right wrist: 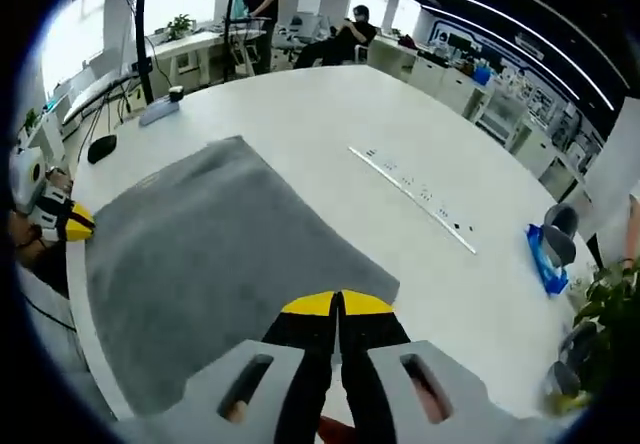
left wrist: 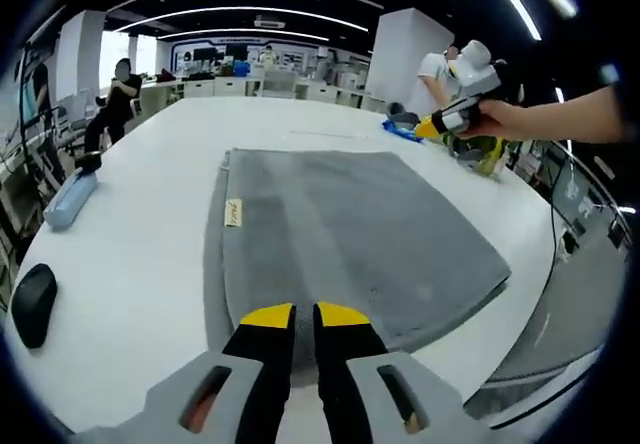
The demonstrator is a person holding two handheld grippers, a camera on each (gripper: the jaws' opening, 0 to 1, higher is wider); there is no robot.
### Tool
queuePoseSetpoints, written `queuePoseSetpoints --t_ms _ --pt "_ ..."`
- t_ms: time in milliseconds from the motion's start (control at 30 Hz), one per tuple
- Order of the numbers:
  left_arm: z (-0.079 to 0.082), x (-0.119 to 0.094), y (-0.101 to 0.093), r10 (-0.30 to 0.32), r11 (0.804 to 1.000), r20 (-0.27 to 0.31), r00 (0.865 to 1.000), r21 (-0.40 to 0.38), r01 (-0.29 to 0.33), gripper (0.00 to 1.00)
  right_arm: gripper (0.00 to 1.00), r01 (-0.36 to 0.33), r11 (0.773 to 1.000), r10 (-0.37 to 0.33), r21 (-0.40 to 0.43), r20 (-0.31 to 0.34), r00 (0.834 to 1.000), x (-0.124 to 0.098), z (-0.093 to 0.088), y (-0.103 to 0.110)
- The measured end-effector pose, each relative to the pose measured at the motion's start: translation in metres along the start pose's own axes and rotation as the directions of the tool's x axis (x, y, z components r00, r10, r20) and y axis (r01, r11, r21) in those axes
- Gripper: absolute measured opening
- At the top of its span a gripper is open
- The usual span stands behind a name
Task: Fold the towel on the table until its edges align and the towel forms a compact rectangular stack.
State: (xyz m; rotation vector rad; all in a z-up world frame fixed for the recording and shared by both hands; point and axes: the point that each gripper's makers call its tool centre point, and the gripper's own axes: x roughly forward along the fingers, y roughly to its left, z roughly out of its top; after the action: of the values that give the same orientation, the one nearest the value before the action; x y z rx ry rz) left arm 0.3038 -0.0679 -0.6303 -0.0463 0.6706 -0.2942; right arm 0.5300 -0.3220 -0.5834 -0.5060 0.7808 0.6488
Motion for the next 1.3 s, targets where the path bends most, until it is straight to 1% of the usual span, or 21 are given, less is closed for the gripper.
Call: queuePoseSetpoints --t_ms 67,133,200,267,400,500,600,633,667,700,733,767,800,900,967,1033,1133,1200,1233,1267,1300 --pt "-0.013 0.003 0.004 0.041 0.999 -0.058 0.997 -0.022 -0.043 0.07 0.0 0.013 0.999 -0.015 -0.031 -0.069 0.998 0.012 -0.014 -0.009" --pt "-0.016 0.005 0.0 0.019 0.999 -0.067 0.998 -0.026 -0.021 0.06 0.0 0.028 0.998 -0.036 -0.064 -0.121 0.992 0.024 -0.025 -0.018" --pt "-0.017 0.005 -0.001 0.024 0.999 -0.072 0.997 -0.02 -0.026 0.05 0.0 0.028 0.997 -0.038 -0.065 -0.163 0.986 0.033 -0.033 -0.023" --pt "-0.017 0.005 -0.002 0.031 0.999 -0.068 0.997 -0.009 -0.031 0.05 0.0 0.036 0.995 -0.054 -0.098 -0.183 0.982 0.037 -0.038 -0.026" --pt "-0.018 0.006 -0.001 0.036 0.999 -0.07 0.997 -0.013 -0.037 0.03 0.0 0.019 0.997 -0.035 -0.077 -0.208 0.977 0.045 -0.045 -0.027" --pt "-0.019 0.008 0.001 0.04 0.999 -0.07 0.997 -0.024 -0.041 0.01 0.0 0.001 0.993 -0.033 -0.122 -0.261 0.965 0.049 -0.059 -0.025" --pt "-0.02 0.008 0.001 0.052 0.998 -0.083 0.995 -0.018 -0.054 0.01 0.0 -0.013 0.991 -0.028 -0.133 -0.297 0.954 0.054 -0.073 -0.024" --pt "-0.021 0.009 0.001 0.065 0.998 -0.086 0.994 0.002 -0.065 0.01 0.0 0.003 0.991 -0.044 -0.133 -0.306 0.951 0.055 -0.077 -0.027" --pt "-0.021 0.009 0.001 0.073 0.997 -0.086 0.994 0.036 -0.07 0.01 0.0 0.045 0.991 -0.076 -0.125 -0.258 0.963 0.054 -0.071 -0.033" --pt "-0.021 0.009 0.0 0.075 0.997 -0.086 0.994 0.036 -0.072 0.01 0.0 0.025 0.994 -0.054 -0.11 -0.265 0.963 0.053 -0.073 -0.032" --pt "-0.021 0.009 0.001 0.076 0.997 -0.087 0.993 0.028 -0.074 0.01 0.0 0.035 0.998 -0.046 -0.047 -0.246 0.968 0.055 -0.073 -0.034" --pt "-0.022 0.009 0.002 0.079 0.997 -0.095 0.992 0.009 -0.078 0.01 0.0 0.036 0.999 -0.043 -0.031 -0.239 0.97 0.055 -0.073 -0.034" --pt "-0.021 0.01 0.003 0.076 0.997 -0.102 0.992 0.006 -0.076 0.01 0.0 0.021 1.0 -0.02 0.004 -0.214 0.977 0.053 -0.072 -0.034" --pt "-0.022 0.01 0.002 0.067 0.998 -0.128 0.989 0.017 -0.066 0.01 0.0 0.017 0.999 -0.011 0.028 -0.211 0.977 0.052 -0.074 -0.035" --pt "-0.022 0.009 0.001 0.064 0.998 -0.13 0.989 0.025 -0.061 0.01 0.0 0.025 0.999 -0.018 0.026 -0.219 0.976 0.053 -0.072 -0.034" --pt "-0.022 0.009 0.002 0.058 0.998 -0.126 0.99 0.026 -0.055 0.01 0.0 0.02 1.0 -0.014 0.02 -0.26 0.966 0.052 -0.073 -0.031" --pt "-0.023 0.009 0.002 0.05 0.998 -0.108 0.993 0.038 -0.047 0.01 0.0 0.011 1.0 -0.016 -0.021 -0.265 0.964 0.054 -0.073 -0.031" --pt "-0.023 0.009 0.002 0.049 0.998 -0.101 0.994 0.045 -0.044 0.01 0.0 0.002 1.0 -0.008 -0.021 -0.271 0.963 0.054 -0.072 -0.033" --pt "-0.022 0.009 0.002 0.049 0.998 -0.102 0.994 0.047 -0.044 0.01 0.0 -0.01 1.0 0.001 -0.027 -0.3 0.954 0.052 -0.075 -0.033" --pt "-0.022 0.009 0.002 0.048 0.998 -0.109 0.993 0.044 -0.043 0.01 0.0 -0.004 0.999 -0.007 -0.034 -0.32 0.948 0.051 -0.077 -0.036" --pt "-0.022 0.01 0.002 0.047 0.998 -0.114 0.992 0.039 -0.042 0.01 0.0 0.004 0.999 -0.016 -0.039 -0.316 0.949 0.05 -0.075 -0.037"
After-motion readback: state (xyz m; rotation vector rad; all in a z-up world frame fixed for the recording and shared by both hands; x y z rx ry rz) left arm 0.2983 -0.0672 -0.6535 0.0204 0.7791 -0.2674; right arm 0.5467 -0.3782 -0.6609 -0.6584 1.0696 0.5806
